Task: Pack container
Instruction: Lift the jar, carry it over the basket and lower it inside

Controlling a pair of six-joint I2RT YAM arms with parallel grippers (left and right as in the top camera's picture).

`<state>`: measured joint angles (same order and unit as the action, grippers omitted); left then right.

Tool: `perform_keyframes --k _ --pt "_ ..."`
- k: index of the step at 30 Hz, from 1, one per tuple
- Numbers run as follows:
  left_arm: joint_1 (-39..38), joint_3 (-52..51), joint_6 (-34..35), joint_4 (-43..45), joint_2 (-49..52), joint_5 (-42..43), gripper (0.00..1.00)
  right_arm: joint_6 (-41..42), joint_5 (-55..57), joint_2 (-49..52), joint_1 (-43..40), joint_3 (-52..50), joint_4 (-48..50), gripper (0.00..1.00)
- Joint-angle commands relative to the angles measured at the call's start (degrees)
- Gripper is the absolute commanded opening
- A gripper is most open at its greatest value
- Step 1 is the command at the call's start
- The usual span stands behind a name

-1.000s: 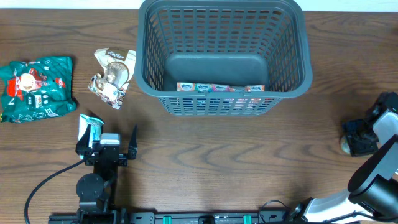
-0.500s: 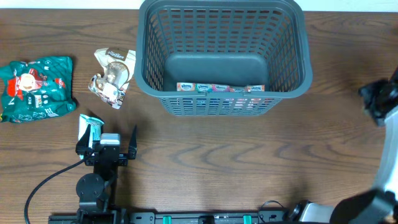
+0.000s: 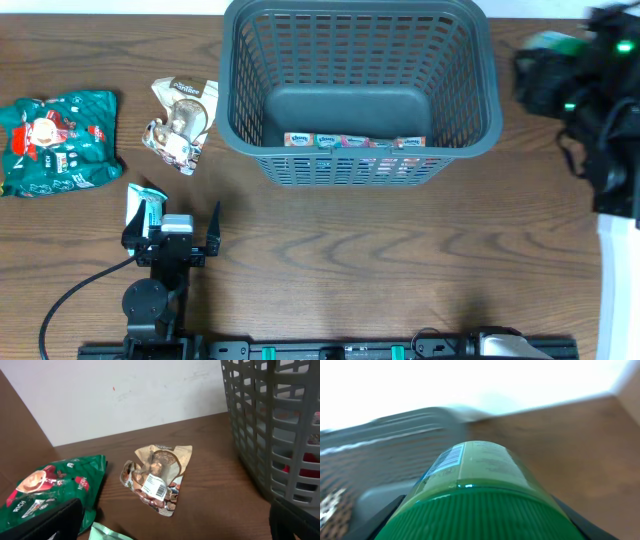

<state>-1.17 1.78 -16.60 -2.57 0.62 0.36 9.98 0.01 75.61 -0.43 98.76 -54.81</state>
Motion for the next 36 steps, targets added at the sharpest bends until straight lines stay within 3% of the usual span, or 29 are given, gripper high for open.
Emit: perform_keyframes --k 1,7,13,27,36 --pt "0.35 -1.55 -0.72 -1.40 -0.39 -0.11 0.99 -3.87 1.18 -0.66 6.95 1.73 1.68 0.01" --pt "0.35 -1.55 -0.72 -1.40 -0.39 -0.11 0.99 -3.85 9.16 2.49 16.92 1.73 3.61 0.01" --pt "0.35 -1.55 -0.72 -1.40 -0.39 -0.11 0.99 -2.86 13.44 9.29 20.52 1.77 4.66 0.01" --pt "0.35 -1.55 -0.72 -1.40 -0.39 -0.11 0.99 0.37 11.76 27.15 19.17 16.39 -1.57 0.01" --pt "0.35 -1.55 -0.72 -1.40 -0.39 -0.11 0.99 10.03 7.82 38.23 16.37 17.70 -9.46 0.01"
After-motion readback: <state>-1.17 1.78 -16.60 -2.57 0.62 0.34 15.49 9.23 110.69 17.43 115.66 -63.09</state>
